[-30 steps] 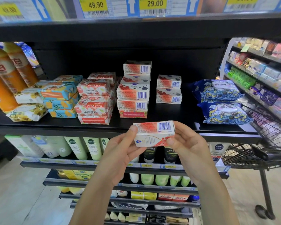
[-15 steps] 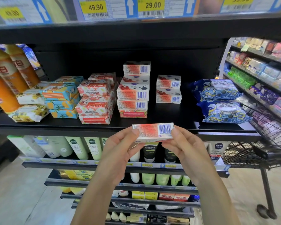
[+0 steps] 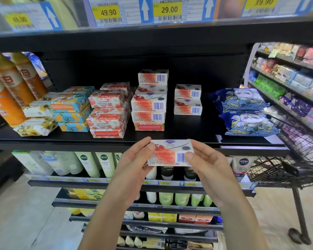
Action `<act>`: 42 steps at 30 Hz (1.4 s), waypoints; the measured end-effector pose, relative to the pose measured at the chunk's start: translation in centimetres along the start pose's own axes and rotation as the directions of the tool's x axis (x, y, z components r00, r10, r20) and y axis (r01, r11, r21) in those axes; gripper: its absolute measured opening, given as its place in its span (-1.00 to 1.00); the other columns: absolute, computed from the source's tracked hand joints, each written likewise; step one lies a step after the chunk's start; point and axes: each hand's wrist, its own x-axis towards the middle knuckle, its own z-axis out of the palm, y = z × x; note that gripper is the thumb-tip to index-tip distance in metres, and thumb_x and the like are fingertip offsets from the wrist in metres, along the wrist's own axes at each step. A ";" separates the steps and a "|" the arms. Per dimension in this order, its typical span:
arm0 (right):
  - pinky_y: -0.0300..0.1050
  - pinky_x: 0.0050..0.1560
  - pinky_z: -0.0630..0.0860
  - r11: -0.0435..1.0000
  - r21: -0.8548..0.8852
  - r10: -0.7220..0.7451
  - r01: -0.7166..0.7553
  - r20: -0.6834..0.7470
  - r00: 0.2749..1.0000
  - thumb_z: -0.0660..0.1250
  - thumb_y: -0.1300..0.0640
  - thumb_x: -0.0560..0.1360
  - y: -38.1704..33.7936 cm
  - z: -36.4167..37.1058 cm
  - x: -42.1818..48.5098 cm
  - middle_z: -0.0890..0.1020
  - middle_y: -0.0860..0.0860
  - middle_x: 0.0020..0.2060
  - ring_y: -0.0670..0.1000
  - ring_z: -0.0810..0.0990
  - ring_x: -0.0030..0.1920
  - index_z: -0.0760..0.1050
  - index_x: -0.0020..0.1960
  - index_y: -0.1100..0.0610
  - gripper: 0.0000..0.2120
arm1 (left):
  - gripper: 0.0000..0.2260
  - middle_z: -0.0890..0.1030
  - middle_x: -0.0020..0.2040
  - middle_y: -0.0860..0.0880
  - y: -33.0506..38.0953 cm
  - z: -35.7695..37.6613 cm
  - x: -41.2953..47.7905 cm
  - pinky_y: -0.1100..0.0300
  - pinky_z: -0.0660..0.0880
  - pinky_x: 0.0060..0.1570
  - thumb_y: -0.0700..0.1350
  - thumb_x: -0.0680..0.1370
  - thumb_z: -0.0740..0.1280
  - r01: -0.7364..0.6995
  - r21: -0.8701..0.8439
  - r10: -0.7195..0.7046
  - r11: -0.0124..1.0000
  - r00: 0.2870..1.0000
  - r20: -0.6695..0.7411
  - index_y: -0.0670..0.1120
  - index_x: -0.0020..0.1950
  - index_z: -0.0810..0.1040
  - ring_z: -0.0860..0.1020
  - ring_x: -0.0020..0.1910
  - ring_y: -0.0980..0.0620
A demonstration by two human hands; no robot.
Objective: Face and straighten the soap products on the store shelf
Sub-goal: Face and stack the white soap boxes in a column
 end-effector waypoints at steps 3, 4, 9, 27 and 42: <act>-0.07 0.20 0.58 0.998 -0.012 -0.056 0.056 0.013 0.998 0.51 0.17 0.33 0.4 -0.3 0.1 0.71 0.03 0.17 0.05 0.68 0.21 0.63 0.24 0.02 -0.52 | -0.54 0.66 0.29 -0.10 0.0 0.0 -0.1 -0.11 0.36 0.46 0.11 0.61 0.39 0.005 -0.001 -0.005 1.000 1.000 0.009 -0.12 0.42 0.52 0.57 0.36 -0.06; -0.09 0.18 0.61 0.997 -0.012 -0.070 0.071 0.023 0.997 0.51 0.20 0.33 0.5 -0.4 0.1 0.71 0.02 0.18 0.05 0.68 0.21 0.60 0.28 0.05 -0.49 | -0.56 0.67 0.26 -0.12 0.0 -0.1 -0.1 -0.11 0.40 0.44 0.08 0.61 0.36 0.009 -0.004 -0.009 1.000 1.000 0.002 -0.16 0.40 0.54 0.60 0.31 -0.08; -0.07 0.21 0.60 0.995 -0.006 -0.103 0.103 0.088 0.991 0.51 0.28 0.33 0.8 -0.7 0.3 0.67 0.01 0.26 0.06 0.64 0.27 0.52 0.38 0.09 -0.38 | -0.64 0.71 0.16 -0.17 -0.1 0.2 -0.3 -0.06 0.49 0.34 -0.01 0.61 0.31 0.016 -0.026 -0.016 1.000 1.000 -0.010 -0.24 0.27 0.62 0.68 0.19 -0.10; 0.01 0.36 0.52 0.707 -0.587 -0.363 0.394 0.177 0.915 0.64 0.18 0.37 -0.8 0.2 1.7 0.52 -0.20 0.33 -0.14 0.55 0.33 0.45 0.40 -0.15 -0.30 | -0.56 0.70 0.19 -0.16 -0.2 -0.4 0.1 0.03 0.54 0.30 -0.15 0.55 0.37 -0.106 -0.107 0.104 0.989 0.994 -0.029 -0.19 0.43 0.49 0.65 0.23 -0.09; -0.28 0.14 0.60 0.767 -0.530 -0.411 0.362 0.026 0.911 0.65 0.20 0.35 -9.1 4.0 10.3 0.67 -0.17 0.07 -0.23 0.66 0.11 0.53 0.37 0.14 -0.38 | -0.49 0.31 0.40 0.35 -0.8 -3.4 4.7 0.35 0.08 0.49 0.06 0.57 0.45 -0.314 0.901 0.335 0.298 0.919 0.209 0.14 0.51 0.44 0.20 0.44 0.35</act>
